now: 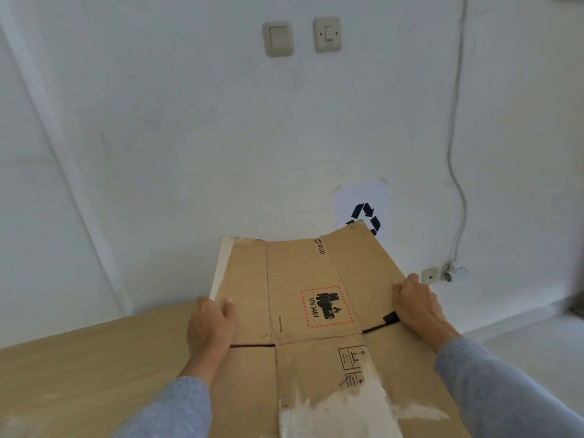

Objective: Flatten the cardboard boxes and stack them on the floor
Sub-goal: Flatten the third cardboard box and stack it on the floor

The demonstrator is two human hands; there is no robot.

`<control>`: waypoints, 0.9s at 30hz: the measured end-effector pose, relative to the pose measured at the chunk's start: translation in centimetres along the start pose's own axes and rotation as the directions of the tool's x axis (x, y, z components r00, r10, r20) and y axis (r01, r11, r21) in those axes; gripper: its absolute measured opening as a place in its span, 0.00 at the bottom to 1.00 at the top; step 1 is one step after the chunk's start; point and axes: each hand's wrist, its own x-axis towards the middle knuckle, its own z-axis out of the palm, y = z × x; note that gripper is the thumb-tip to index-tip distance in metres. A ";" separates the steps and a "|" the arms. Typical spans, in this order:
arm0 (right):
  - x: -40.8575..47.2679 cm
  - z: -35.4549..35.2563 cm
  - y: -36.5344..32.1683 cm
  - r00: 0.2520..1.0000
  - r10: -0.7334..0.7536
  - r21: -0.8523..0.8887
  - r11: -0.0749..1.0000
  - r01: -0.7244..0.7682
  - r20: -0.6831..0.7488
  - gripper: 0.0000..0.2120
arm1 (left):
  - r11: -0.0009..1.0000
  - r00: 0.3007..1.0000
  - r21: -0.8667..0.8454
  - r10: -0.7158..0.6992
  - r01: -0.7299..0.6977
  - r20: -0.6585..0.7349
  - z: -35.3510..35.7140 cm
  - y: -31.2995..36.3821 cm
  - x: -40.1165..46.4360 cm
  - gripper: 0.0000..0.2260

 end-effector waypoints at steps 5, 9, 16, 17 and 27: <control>6.4 -1.3 5.1 0.998 -0.026 -0.033 0.999 0.028 0.052 0.14 | 0.998 0.998 -0.001 -0.062 0.062 -0.008 5.4 4.9 -2.7 0.18; 10.6 -2.4 9.8 0.993 -0.083 -0.080 0.993 0.090 0.083 0.13 | 0.992 0.992 0.005 -0.125 0.125 -0.002 10.9 8.3 -6.3 0.16; 15.0 1.5 19.5 0.993 -0.087 -0.129 0.987 0.097 0.083 0.14 | 0.988 0.988 0.044 -0.150 0.149 0.023 22.0 10.2 -10.7 0.14; 15.3 2.9 21.2 0.994 -0.074 -0.123 0.989 0.084 0.085 0.14 | 0.989 0.990 0.044 -0.142 0.141 0.020 23.8 9.9 -11.4 0.13; 15.2 19.9 37.4 0.991 -0.095 -0.106 0.989 0.105 0.090 0.09 | 0.989 0.989 0.050 -0.143 0.142 0.024 44.2 -1.6 -19.0 0.12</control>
